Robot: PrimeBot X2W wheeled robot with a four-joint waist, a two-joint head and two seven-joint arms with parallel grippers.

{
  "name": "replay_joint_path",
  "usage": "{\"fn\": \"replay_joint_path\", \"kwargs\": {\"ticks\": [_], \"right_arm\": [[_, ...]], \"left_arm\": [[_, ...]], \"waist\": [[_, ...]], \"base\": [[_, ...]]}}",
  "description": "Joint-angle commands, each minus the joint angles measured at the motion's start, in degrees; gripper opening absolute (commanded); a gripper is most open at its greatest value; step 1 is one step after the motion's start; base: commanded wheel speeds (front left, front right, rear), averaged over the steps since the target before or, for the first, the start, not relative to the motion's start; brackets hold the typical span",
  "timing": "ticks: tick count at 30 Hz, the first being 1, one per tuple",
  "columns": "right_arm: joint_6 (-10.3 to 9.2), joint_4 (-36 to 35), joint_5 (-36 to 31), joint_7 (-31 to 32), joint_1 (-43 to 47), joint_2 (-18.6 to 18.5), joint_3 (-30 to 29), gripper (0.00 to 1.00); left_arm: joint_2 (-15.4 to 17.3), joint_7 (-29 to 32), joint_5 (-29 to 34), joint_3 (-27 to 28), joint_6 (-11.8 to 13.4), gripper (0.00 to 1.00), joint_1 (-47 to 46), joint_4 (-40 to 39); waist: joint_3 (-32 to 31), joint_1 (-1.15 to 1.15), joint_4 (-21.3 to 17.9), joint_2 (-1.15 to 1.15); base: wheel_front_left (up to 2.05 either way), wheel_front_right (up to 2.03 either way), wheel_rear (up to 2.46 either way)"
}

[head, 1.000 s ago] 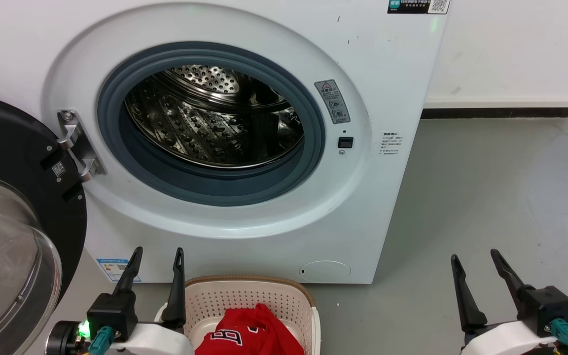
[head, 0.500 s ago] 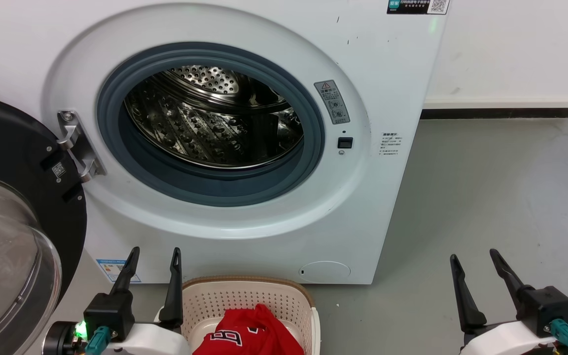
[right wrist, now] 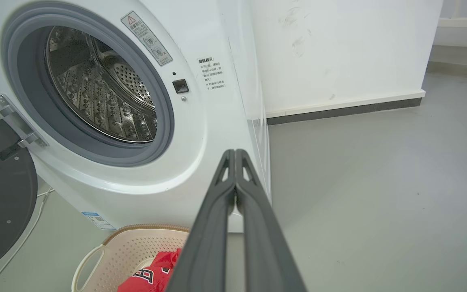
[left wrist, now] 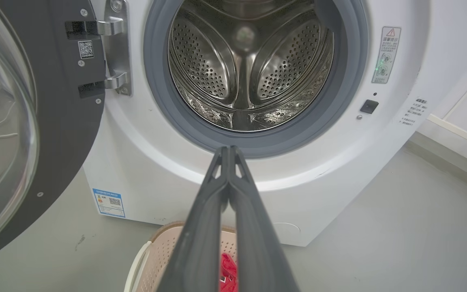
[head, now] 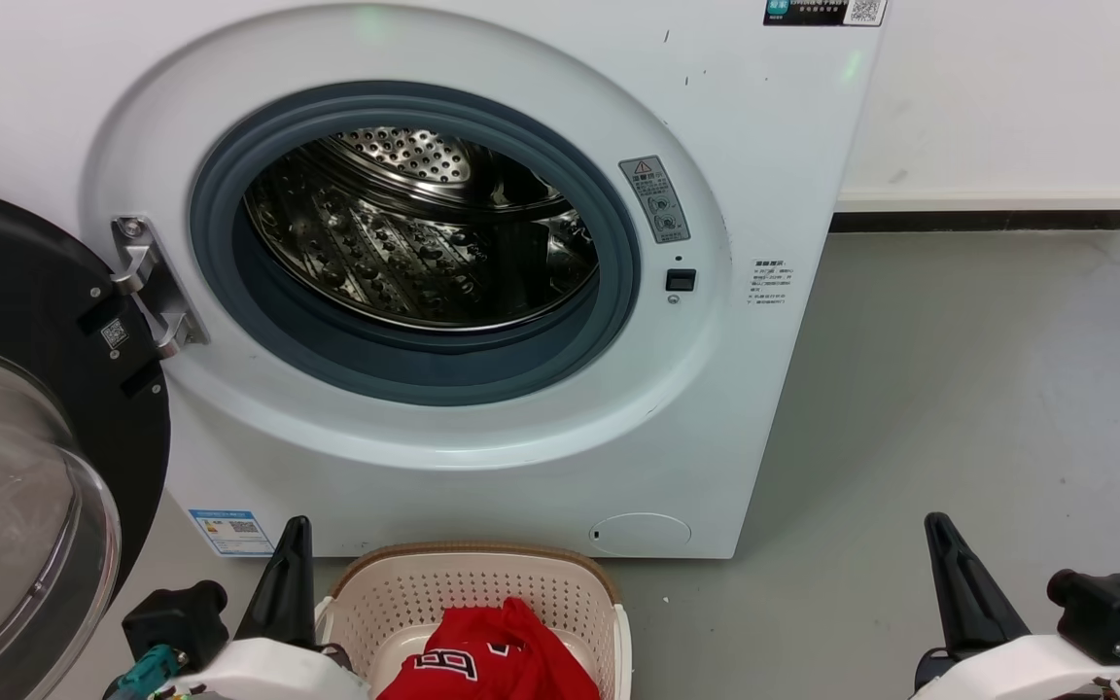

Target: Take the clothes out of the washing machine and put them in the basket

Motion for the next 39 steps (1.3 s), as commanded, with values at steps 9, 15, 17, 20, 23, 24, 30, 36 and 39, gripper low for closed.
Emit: {"fn": "replay_joint_path", "kwargs": {"ticks": [9, 15, 17, 20, 23, 24, 30, 36, 39], "right_arm": [[-0.01, 1.1, 11.8, 0.9, -3.2, -0.8, -0.2, 0.0], [-0.01, 2.0, 18.0, 1.4, -4.0, -1.0, -0.3, 0.0], [-0.01, 2.3, 19.9, 1.6, -4.3, -1.1, -0.4, 0.0], [-0.01, 2.7, 22.8, 1.8, -4.7, -1.2, -0.4, 0.0], [-0.01, 3.1, 25.6, 2.1, -5.1, -1.2, -0.5, 0.0], [-0.01, 3.2, 26.5, 2.2, -5.2, -1.3, -0.6, 0.0], [-0.02, 4.0, 31.7, 2.7, -5.9, -1.4, -0.8, 0.0], [-0.02, 4.9, 37.3, 3.3, -6.7, -1.4, -1.1, 0.0], [-0.02, 5.2, 39.6, 3.6, -7.0, -1.5, -1.2, 0.0]], "left_arm": [[-0.1, 1.5, -10.6, 1.2, -1.0, 0.0, -3.0, 0.6], [-0.3, 2.5, -16.3, 1.8, -1.5, 0.0, -3.6, 1.4], [-0.4, 2.7, -18.1, 2.0, -1.6, 0.0, -3.8, 1.7], [-0.5, 3.2, -20.7, 2.3, -1.8, 0.0, -4.2, 2.1], [-0.6, 3.6, -23.3, 2.6, -2.0, 0.0, -4.5, 2.5], [-0.6, 3.8, -24.1, 2.7, -2.1, 0.0, -4.6, 2.6], [-0.8, 4.6, -28.9, 3.2, -2.5, 0.0, -5.2, 3.4], [-1.0, 5.5, -34.2, 3.8, -2.9, 0.0, -5.8, 4.2], [-1.1, 5.9, -36.3, 4.0, -3.1, 0.0, -6.2, 4.5]], "waist": [[0.2, 0.0, 0.0, 0.0], [0.3, 0.0, 0.0, 0.0], [0.3, 0.0, -0.1, 0.0], [0.4, 0.0, -0.1, 0.0], [0.4, 0.0, -0.1, 0.0], [0.4, 0.0, -0.1, 0.0], [0.5, 0.0, -0.1, 0.0], [0.6, 0.0, -0.1, 0.0], [0.7, 0.0, -0.1, 0.0]], "base": [[0.0, 0.0, 0.0], [0.0, 0.0, 0.0], [0.0, 0.0, 0.0], [0.0, 0.0, 0.0], [0.0, 0.0, 0.0], [0.0, 0.0, 0.0], [0.0, 0.0, 0.0], [0.0, 0.0, 0.0], [0.0, 0.0, 0.0]]}}
